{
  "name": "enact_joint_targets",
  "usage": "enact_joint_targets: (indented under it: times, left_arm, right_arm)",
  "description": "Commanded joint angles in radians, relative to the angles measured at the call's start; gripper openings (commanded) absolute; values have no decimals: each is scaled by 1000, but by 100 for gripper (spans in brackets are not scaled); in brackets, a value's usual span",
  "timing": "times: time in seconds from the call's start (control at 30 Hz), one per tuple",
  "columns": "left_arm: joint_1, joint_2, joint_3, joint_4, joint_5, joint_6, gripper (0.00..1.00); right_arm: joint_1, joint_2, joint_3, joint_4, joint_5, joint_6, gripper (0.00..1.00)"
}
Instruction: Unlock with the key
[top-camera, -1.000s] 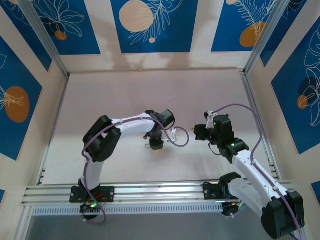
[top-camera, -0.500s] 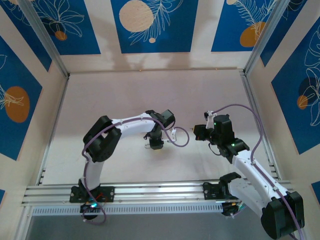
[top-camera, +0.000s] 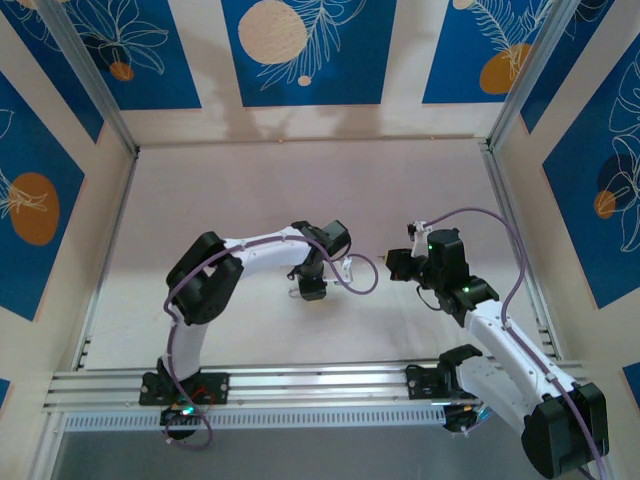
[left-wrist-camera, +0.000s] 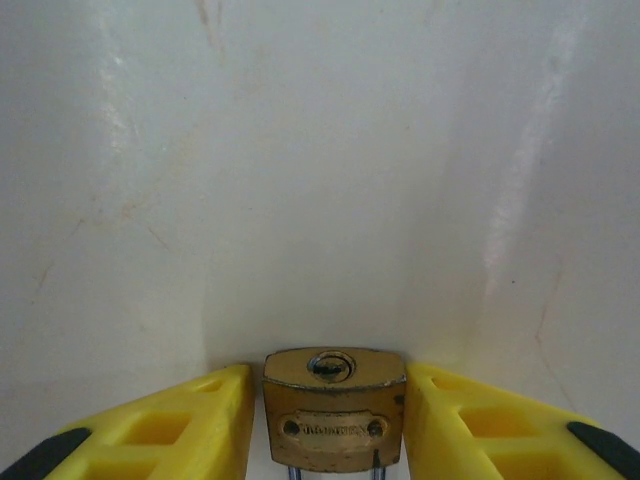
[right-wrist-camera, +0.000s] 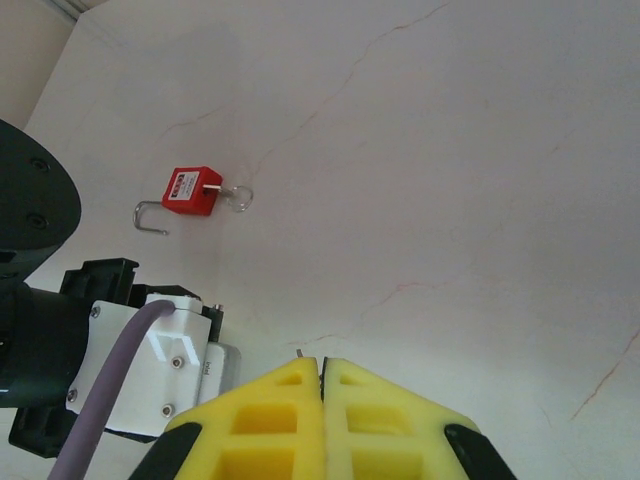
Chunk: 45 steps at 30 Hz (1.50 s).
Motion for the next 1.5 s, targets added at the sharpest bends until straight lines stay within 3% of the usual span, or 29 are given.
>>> enact_joint_targets:
  times: [0.0, 0.37, 0.97, 1.23, 1.47]
  left_arm:
    - [14, -7, 5, -91, -13, -5, 42]
    - [28, -14, 27, -144, 57, -17, 50]
    - [37, 42, 87, -138, 124, -20, 47]
    - [52, 57, 41, -132, 143, -36, 30]
    - [55, 55, 24, -133, 137, -45, 28]
  right_arm:
    - [-6, -4, -1, 17, -26, 9, 0]
    - [-6, -5, -1, 14, -28, 9, 0]
    - [-6, -20, -5, 3, -17, 6, 0]
    - [-7, -22, -10, 6, -18, 7, 0]
    - [-7, -23, -9, 7, -24, 8, 0]
